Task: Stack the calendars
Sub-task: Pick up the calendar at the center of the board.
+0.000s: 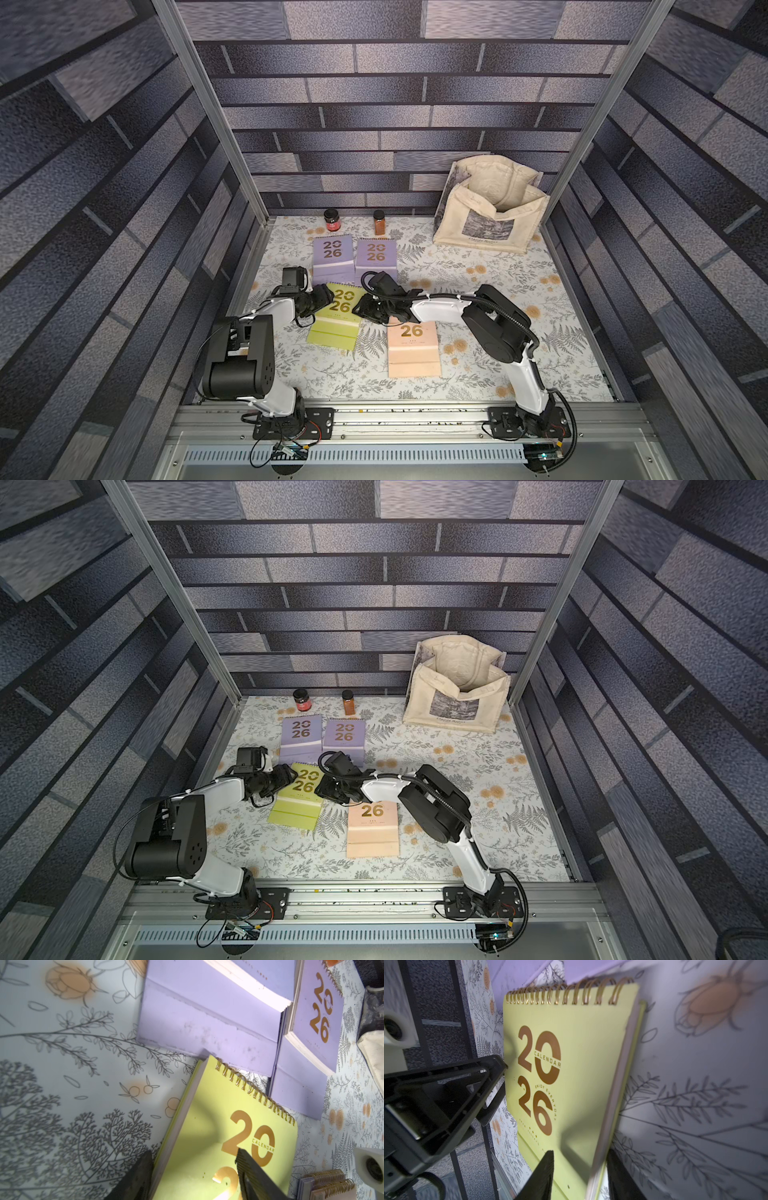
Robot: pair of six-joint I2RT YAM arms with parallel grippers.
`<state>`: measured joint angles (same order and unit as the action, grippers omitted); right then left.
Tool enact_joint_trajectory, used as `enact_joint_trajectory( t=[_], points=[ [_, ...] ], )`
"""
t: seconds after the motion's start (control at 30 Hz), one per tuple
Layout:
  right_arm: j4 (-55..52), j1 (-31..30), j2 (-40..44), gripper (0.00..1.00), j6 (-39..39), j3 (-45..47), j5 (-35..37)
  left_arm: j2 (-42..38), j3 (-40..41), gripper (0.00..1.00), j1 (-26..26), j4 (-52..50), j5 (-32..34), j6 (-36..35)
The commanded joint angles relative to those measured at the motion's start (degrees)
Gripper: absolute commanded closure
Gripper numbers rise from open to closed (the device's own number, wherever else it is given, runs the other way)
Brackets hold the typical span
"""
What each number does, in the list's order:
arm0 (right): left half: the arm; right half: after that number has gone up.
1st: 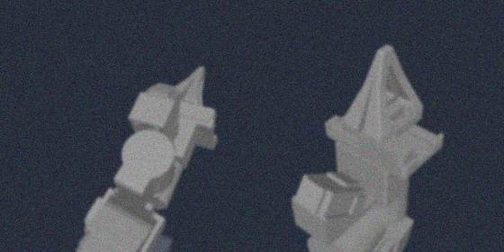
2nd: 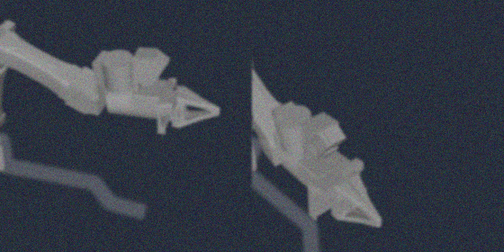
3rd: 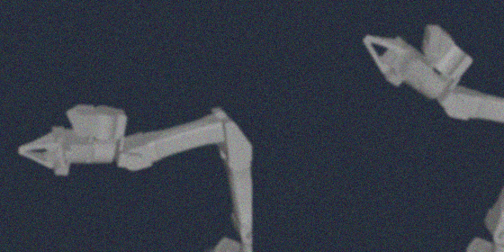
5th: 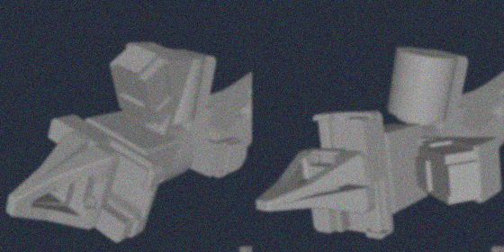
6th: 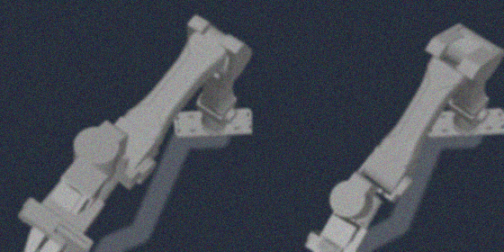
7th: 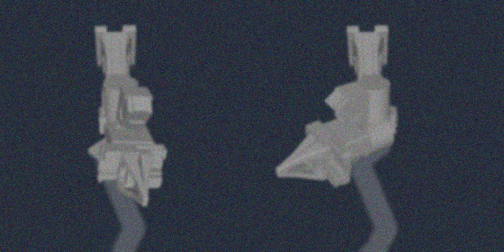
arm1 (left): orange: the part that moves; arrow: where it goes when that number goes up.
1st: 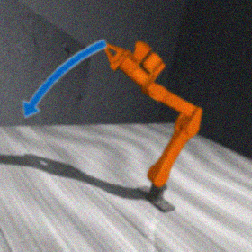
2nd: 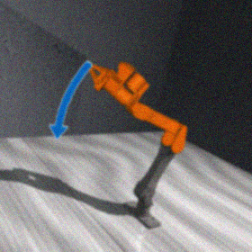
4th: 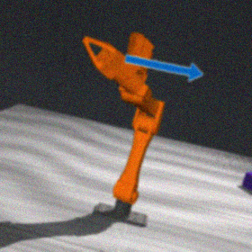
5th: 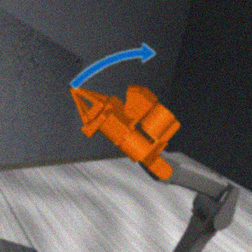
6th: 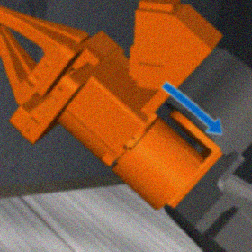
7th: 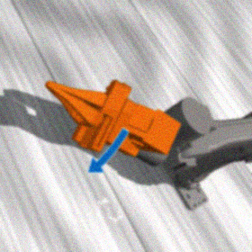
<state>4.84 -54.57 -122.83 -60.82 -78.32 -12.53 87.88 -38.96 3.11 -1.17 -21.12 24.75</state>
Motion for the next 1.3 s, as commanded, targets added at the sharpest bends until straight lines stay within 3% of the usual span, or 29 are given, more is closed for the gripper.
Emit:
enact_joint_trajectory(
  t=[0.0,0.4,0.93,1.27],
  points=[
    [10.28,-1.21,0.82,0.59,1.22,1.10,-2.31,-1.72,2.17,0.34,-1.80,-1.12,-13.51,2.65],
    [12.92,0.22,3.20,0.68,3.98,2.66,-4.00,-7.62,7.85,0.34,-1.71,9.95,-20.81,6.78],
    [9.12,3.03,1.80,0.65,7.80,-1.78,-7.81,-9.17,9.43,0.34,-1.36,13.21,-23.10,7.94],
    [3.84,4.52,-0.34,0.58,9.32,-5.93,-8.58,-9.13,8.71,0.33,-1.51,11.80,-22.89,7.72]
  ],
)
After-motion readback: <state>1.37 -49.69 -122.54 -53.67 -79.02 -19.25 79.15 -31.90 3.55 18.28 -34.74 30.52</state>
